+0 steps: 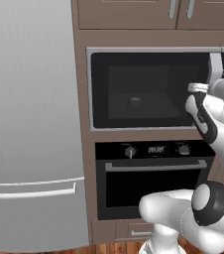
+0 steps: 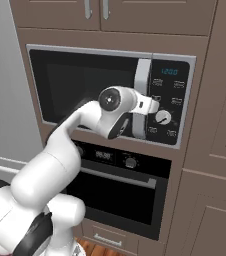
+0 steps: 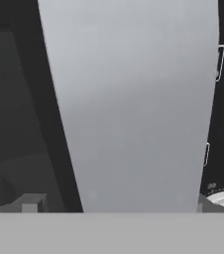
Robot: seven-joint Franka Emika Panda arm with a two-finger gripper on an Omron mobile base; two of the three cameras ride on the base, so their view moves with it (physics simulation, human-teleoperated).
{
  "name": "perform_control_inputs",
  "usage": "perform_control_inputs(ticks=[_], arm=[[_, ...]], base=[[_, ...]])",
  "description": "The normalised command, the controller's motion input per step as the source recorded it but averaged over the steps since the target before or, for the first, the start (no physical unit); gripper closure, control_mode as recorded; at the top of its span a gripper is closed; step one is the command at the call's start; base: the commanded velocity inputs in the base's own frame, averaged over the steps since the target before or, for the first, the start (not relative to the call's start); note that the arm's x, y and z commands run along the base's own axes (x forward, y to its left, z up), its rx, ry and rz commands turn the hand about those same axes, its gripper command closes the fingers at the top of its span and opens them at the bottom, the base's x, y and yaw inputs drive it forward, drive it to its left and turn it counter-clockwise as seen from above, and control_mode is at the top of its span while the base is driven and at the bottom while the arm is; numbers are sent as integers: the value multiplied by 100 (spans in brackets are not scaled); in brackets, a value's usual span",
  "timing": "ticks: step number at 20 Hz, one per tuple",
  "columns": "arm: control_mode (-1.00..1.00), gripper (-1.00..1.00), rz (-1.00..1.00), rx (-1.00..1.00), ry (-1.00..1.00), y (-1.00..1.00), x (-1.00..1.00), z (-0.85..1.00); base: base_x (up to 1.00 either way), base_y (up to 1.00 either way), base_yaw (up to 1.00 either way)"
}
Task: Pick the mug from the counter and place it inside the microwave. Then close the microwave.
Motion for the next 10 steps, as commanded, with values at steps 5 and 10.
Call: perform_control_inputs(ticks=[5, 10], arm=[[-100, -100, 0, 0, 0, 0, 66, 0], [-100, -100, 0, 0, 1, 0, 19, 0]], base=[[0, 0, 0], [0, 0, 0]])
